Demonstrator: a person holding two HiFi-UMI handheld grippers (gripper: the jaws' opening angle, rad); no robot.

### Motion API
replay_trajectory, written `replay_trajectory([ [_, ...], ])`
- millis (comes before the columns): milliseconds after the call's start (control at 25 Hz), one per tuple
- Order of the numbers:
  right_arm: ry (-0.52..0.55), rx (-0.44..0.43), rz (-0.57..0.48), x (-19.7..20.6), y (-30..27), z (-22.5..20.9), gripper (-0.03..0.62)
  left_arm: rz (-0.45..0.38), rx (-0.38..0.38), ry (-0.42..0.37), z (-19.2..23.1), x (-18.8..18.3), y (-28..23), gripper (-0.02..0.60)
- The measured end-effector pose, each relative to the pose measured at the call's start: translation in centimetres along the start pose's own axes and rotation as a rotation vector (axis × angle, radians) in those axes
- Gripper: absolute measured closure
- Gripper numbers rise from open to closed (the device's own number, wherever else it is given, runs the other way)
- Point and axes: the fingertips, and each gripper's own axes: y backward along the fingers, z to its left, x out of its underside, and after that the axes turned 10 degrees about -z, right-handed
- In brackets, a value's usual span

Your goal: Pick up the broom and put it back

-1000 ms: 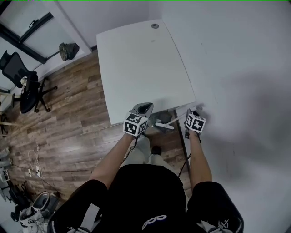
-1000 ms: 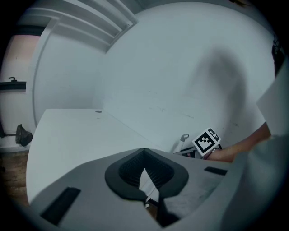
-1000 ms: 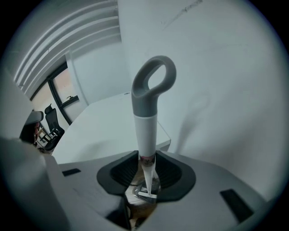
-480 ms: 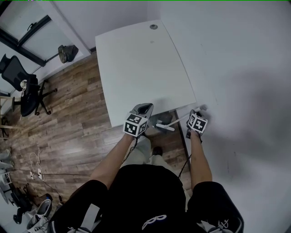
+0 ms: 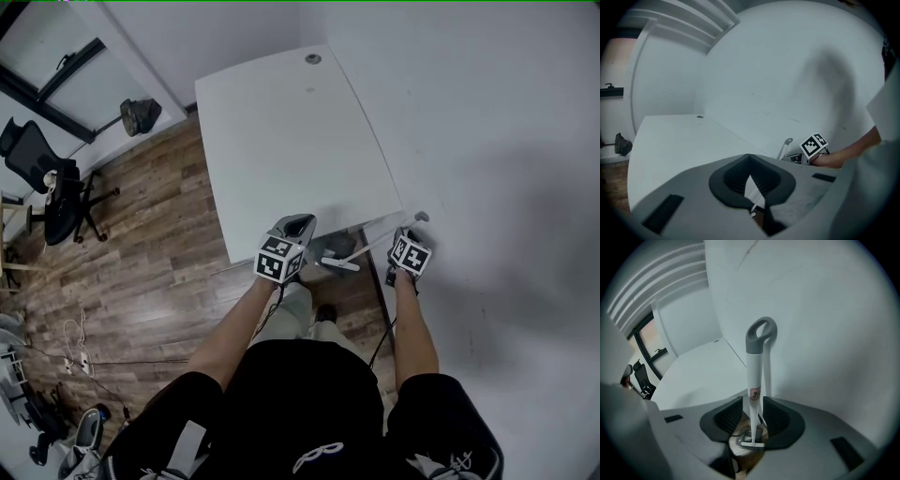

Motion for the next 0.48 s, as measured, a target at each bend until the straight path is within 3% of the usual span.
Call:
replay_trajectory([
  [480,0.069,-0.05,-0.047,-0.7,2.8,0.5,0.467,-0.019,-0.024,-0.024,-1.5,-0.7,1.8,0.57],
])
